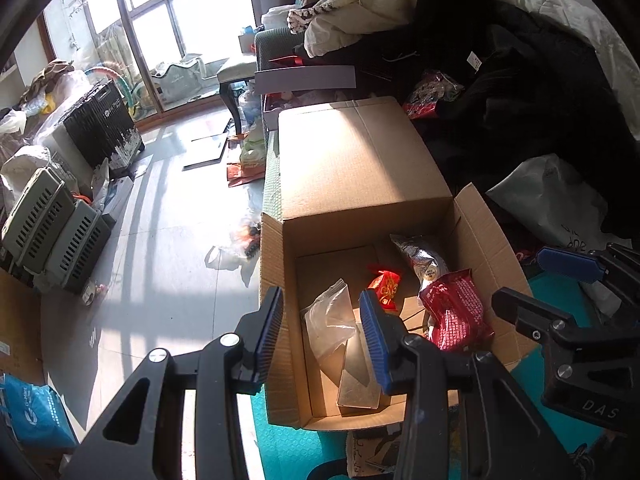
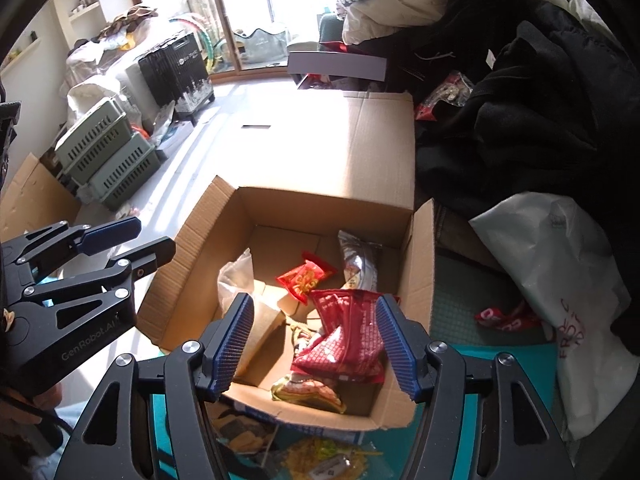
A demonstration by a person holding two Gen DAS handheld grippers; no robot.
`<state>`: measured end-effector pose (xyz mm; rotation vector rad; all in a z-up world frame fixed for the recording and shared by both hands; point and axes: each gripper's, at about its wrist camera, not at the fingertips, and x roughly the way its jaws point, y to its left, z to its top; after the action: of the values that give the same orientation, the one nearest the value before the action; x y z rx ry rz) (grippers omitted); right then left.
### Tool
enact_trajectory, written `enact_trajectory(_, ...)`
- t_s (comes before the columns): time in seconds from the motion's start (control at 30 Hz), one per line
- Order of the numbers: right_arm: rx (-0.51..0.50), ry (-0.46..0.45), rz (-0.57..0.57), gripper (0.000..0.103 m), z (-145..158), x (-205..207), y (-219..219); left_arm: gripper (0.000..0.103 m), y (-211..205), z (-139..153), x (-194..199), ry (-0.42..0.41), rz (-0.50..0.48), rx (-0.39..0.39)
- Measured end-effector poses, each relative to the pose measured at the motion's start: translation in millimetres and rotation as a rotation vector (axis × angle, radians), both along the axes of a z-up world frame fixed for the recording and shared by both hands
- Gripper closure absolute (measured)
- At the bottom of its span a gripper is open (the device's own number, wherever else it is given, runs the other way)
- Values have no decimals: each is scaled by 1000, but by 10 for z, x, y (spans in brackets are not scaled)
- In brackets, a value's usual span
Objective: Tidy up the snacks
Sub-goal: 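Release the dark red bag with the right tool while the left tool releases the small red bag, then withdraw both tools from the box back toward the remaining snacks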
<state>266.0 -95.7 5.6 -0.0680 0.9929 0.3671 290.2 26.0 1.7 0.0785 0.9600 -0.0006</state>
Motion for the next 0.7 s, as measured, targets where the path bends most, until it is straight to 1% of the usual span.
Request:
enact_trajectory(0.23, 8, -72, -5, 39, 413, -244, 26, 64, 46, 410, -260, -64, 8, -14)
enact_trajectory(0.3, 8, -95, -3, 36, 529, -324, 25, 64, 51, 534, -341, -84, 7, -18)
enact_trajectory(0.47, 6, -149, -2, 34, 810, -550, 28, 64, 47, 811, -548, -134, 1, -16)
enact_trajectory(0.67, 10, -198, -12, 26, 1083, -816, -5, 64, 42, 1077, -836, -184, -17, -18)
enact_trajectory(0.7, 10, -206, -11, 23, 1121, -867, -11, 64, 40, 1106, -879, -191, -19, -17)
